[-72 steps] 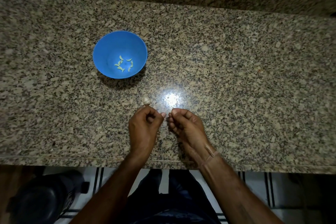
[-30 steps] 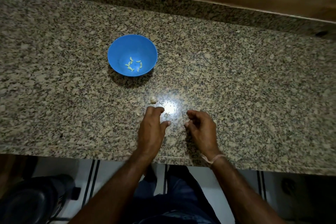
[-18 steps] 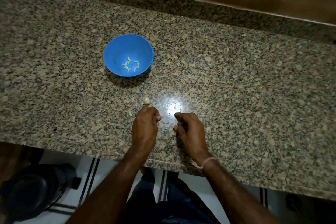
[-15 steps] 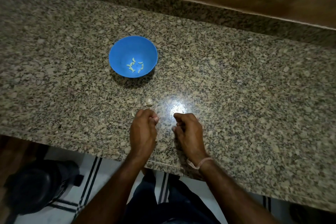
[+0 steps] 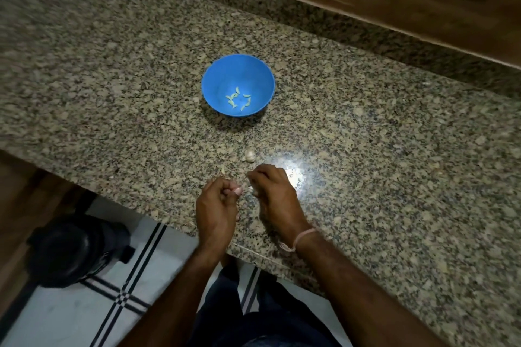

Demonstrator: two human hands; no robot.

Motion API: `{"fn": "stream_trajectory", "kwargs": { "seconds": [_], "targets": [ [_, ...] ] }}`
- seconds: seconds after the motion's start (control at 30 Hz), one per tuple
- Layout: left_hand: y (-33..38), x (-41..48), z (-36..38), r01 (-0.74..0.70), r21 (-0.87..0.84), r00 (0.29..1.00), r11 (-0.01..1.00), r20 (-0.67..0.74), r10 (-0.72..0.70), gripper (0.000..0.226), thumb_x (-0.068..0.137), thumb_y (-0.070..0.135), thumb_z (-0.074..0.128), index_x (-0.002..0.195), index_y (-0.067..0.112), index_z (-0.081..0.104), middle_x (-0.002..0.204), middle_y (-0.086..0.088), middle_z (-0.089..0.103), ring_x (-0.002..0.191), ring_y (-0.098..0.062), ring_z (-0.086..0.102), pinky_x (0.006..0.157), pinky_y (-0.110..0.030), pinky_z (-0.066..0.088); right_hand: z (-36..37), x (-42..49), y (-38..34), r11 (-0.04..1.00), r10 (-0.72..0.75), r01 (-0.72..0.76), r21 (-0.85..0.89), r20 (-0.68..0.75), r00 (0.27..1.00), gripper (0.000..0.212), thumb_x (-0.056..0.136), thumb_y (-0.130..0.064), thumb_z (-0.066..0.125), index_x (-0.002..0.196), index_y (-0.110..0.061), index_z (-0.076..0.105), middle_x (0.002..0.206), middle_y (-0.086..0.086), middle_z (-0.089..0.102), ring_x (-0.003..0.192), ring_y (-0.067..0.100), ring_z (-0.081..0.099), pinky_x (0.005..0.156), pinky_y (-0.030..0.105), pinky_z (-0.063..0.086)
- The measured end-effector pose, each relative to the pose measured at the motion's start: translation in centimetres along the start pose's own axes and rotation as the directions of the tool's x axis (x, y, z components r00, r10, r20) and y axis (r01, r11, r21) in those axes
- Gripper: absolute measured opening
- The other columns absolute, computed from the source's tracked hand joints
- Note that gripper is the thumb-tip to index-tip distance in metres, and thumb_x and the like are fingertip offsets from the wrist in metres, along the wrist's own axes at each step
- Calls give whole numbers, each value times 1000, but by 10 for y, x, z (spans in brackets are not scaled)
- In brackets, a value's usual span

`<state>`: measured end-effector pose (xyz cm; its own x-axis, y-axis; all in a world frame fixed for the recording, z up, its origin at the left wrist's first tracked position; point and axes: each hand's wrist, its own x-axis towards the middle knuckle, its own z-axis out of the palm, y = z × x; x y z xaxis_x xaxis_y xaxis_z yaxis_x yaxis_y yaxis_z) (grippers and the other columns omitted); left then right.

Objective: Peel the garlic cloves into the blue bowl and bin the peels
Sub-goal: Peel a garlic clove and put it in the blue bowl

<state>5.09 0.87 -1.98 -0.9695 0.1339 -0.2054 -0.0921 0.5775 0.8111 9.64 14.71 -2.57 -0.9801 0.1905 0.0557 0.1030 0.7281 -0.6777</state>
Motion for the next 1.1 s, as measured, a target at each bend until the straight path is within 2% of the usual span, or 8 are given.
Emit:
{"fn": "stream_trajectory", "kwargs": {
  "seconds": [0.27, 0.37, 0.43, 0.57, 0.67, 0.83, 0.93, 1.1],
  "targets": [
    [-8, -4, -5, 53, -22, 998, 998, -34, -53, 14, 95, 15, 71, 88, 25, 64, 88, 8, 68, 82, -9, 64, 64, -23, 46, -4, -16, 7, 967, 191, -173, 185, -83, 978, 18, 103, -7, 60, 119, -10, 67, 106, -3, 54, 95, 10, 57, 81, 22, 53],
    [-9, -4, -4, 57, -20, 998, 998, -37, -58, 12, 95, 14, 71, 89, 23, 66, 88, 7, 69, 81, -12, 66, 66, -28, 51, 10, -8, 0, 983, 144, -142, 114, -17, 989, 32, 95, 3, 63, 126, -6, 67, 115, 6, 58, 100, 21, 59, 86, 30, 52],
    [-6, -5, -5, 65, -18, 997, 998, -44, -66, 13, 94, 14, 72, 87, 24, 66, 87, 8, 69, 80, -11, 65, 66, -27, 50, 14, -2, -1, 976, 160, -159, 149, 3, 987, 28, 95, 4, 62, 122, -3, 68, 116, 11, 59, 102, 25, 59, 87, 29, 51],
    [-7, -4, -10, 81, -31, 995, 996, -52, -83, 14, 94, 17, 72, 88, 27, 66, 87, 9, 69, 82, -10, 66, 69, -31, 55, 8, -6, -3, 965, 109, -102, 243, -13, 994, 15, 104, -10, 58, 115, -15, 66, 111, -3, 53, 103, 22, 58, 88, 35, 59],
    [-8, -2, -11, 81, -27, 995, 996, -56, -83, 11, 94, 16, 72, 89, 23, 67, 85, 9, 69, 80, -10, 66, 69, -31, 54, 15, -1, -1, 987, 91, -89, 134, -2, 996, 23, 94, 0, 67, 113, -12, 72, 112, 4, 60, 105, 27, 58, 87, 45, 56],
    [-6, 1, -12, 105, -4, 993, 994, -57, -105, 13, 94, 19, 73, 87, 27, 66, 83, 10, 70, 80, -11, 68, 75, -39, 59, 15, 10, -10, 998, 19, -21, -61, -28, 999, 7, 90, -7, 73, 91, -15, 72, 92, -4, 63, 89, 15, 52, 68, 31, 42],
    [-5, 0, -14, 100, -6, 993, 995, -64, -100, 15, 93, 18, 74, 84, 28, 66, 82, 11, 70, 80, -12, 67, 76, -41, 60, 16, 14, -11, 975, -1, -5, -222, -26, 1000, 11, 89, -12, 73, 88, -19, 64, 88, -4, 61, 84, 15, 48, 66, 29, 30],
    [-9, -6, -21, 85, -61, 993, 994, -82, -90, 18, 92, 17, 75, 82, 28, 65, 82, 10, 70, 79, -10, 67, 75, -35, 58, 18, 9, -9, 927, -81, 72, -368, -9, 997, 25, 80, -2, 77, 91, -15, 60, 87, 5, 62, 78, 22, 53, 65, 28, 30]
  ]
}}
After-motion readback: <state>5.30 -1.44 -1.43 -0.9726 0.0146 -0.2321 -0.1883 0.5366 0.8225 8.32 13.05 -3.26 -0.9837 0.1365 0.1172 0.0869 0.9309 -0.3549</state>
